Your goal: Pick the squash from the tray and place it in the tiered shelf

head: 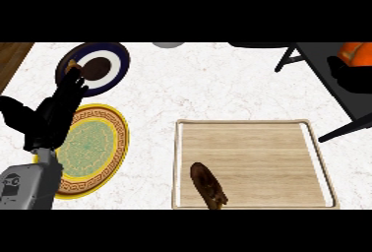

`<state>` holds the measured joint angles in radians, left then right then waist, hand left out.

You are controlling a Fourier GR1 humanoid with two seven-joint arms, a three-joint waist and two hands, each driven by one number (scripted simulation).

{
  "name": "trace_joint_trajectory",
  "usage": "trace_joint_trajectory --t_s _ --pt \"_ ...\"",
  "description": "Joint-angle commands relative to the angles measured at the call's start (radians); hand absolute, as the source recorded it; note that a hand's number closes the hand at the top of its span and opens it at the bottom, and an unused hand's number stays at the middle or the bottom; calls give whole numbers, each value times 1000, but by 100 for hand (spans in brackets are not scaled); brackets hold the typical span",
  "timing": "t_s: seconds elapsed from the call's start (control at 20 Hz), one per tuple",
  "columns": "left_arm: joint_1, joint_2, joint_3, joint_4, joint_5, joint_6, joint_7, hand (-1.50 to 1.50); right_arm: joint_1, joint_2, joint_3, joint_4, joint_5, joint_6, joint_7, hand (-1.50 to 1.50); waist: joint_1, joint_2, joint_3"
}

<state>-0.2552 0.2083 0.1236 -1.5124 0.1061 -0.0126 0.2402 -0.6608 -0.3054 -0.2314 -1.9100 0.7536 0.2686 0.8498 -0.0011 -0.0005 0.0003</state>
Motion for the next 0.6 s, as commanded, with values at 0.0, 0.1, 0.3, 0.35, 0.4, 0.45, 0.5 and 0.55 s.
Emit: trace_joint_trajectory --t_s 0.0,0.1,0.3,0.35,0.4,0.45,0.5,0.55 --pt "-15 -24 -24 2 -37 34 7 0 75 -56 -113 81 -49 -64 -135 150 0 2 0" --pt "-14 5 1 21 -23 1 -25 0 60 -114 -187 170 -84 -75 -202 150 2 3 0" --pt "47 -6 -9 -41 -7 -19 -9 0 127 -137 -245 209 -140 -112 -290 150 4 0 0" --pt "-36 14 15 25 14 -29 24 0 96 -160 -249 290 -144 -120 -324 150 3 2 0" --pt "28 -24 -7 33 -12 -25 -77 0 118 -162 -248 260 -158 -120 -335 150 2 1 0" --pt "26 -14 -5 -55 6 -9 37 0 162 -174 -279 265 -177 -119 -374 150 3 0 0" --pt "-10 4 24 64 -1 -32 -49 0 111 -154 -220 331 -127 -168 -356 150 4 2 0" --pt "-10 9 33 39 -2 -14 -34 0 202 -194 -314 296 -211 -115 -434 150 -3 1 0"
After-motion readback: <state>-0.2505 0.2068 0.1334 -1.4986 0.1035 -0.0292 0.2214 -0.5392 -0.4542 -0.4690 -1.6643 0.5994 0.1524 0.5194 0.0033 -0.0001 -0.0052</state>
